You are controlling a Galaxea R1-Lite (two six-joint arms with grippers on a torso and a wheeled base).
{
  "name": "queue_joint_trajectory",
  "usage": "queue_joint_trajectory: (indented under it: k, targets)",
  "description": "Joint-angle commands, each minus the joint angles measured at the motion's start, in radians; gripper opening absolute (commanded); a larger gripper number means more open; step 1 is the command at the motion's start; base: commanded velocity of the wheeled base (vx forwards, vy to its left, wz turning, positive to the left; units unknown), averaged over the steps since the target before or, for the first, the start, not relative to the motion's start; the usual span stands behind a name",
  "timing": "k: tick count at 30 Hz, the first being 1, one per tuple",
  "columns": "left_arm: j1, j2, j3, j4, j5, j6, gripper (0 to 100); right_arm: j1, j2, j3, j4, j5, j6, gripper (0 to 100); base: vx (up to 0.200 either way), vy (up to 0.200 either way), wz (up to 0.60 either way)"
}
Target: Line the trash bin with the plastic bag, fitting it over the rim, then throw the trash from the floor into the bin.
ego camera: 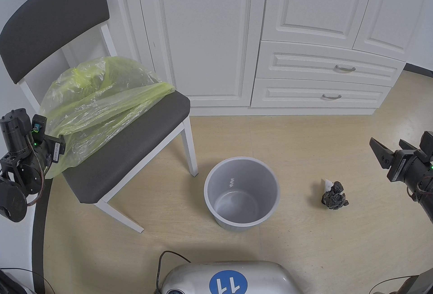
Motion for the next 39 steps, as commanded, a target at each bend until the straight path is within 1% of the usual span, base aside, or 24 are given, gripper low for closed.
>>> queue_joint_trajectory:
  k: [1, 2, 5, 10, 12, 17, 20, 26, 39]
  targets:
    - [-0.007, 0.06, 0.013, -0.011, -0.001, -0.001, 100, -0.006, -0.002, 0.0, 0.0, 0.0, -0.001, 100, 0.0, 0.0, 0.0]
    - [-0.007, 0.06, 0.013, -0.011, -0.001, -0.001, 100, -0.006, -0.002, 0.0, 0.0, 0.0, -0.001, 100, 0.0, 0.0, 0.0]
    - [-0.024, 0.135, -0.001, -0.011, 0.002, 0.0, 100, -0.009, -0.009, -0.007, 0.001, 0.0, -0.001, 100, 0.0, 0.0, 0.0]
    - [-0.026, 0.182, -0.01, -0.011, 0.004, 0.003, 100, -0.015, -0.013, -0.011, 0.006, 0.004, -0.001, 100, 0.0, 0.0, 0.0]
    - [-0.027, 0.198, -0.015, -0.011, 0.005, 0.002, 100, -0.026, -0.024, -0.013, 0.01, 0.02, -0.001, 100, 0.0, 0.0, 0.0]
    - [-0.026, 0.216, -0.032, -0.025, 0.01, 0.002, 100, -0.046, -0.025, -0.014, 0.01, 0.039, -0.001, 100, 0.0, 0.0, 0.0]
    - [-0.023, 0.222, -0.042, -0.071, 0.017, 0.008, 100, -0.047, -0.03, -0.014, 0.012, 0.039, -0.001, 100, 0.0, 0.0, 0.0]
    - [0.0, 0.209, -0.042, -0.165, 0.028, 0.06, 100, -0.047, -0.032, -0.014, 0.012, 0.039, -0.001, 100, 0.0, 0.0, 0.0]
    - [-0.001, 0.247, -0.055, -0.178, 0.013, 0.06, 100, -0.047, -0.032, -0.014, 0.012, 0.039, -0.001, 100, 0.0, 0.0, 0.0]
